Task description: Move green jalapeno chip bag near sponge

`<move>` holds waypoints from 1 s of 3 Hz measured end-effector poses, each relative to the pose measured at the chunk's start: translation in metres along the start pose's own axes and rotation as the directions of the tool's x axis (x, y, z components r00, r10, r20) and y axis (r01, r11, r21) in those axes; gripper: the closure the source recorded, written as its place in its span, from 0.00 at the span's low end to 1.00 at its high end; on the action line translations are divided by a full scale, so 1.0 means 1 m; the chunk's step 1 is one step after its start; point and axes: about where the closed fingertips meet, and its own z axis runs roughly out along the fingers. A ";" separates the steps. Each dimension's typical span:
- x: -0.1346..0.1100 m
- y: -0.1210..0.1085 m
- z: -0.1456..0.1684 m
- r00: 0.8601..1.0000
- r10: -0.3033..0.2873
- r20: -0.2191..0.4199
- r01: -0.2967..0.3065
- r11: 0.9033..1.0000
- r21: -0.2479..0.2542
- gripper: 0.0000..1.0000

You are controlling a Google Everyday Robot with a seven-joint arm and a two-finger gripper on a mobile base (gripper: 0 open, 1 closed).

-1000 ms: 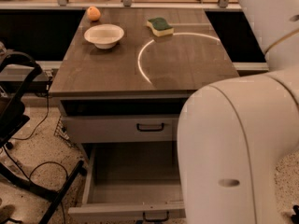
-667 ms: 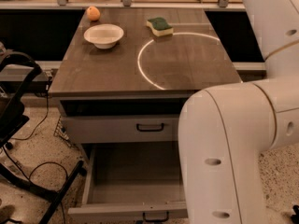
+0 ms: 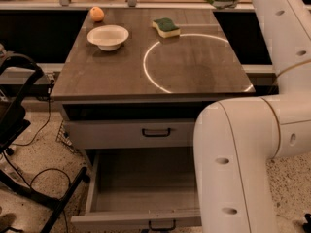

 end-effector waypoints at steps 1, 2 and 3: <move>0.024 -0.002 0.017 0.998 0.050 -0.045 -0.050 0.999 -0.005 1.00; 0.040 0.019 0.044 0.995 0.057 -0.076 -0.061 0.997 -0.049 1.00; 0.043 0.039 0.058 0.996 0.038 -0.083 -0.045 0.995 -0.090 1.00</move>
Offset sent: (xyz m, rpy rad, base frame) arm 0.1121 -0.0342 -0.0160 0.0878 0.1143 -0.0207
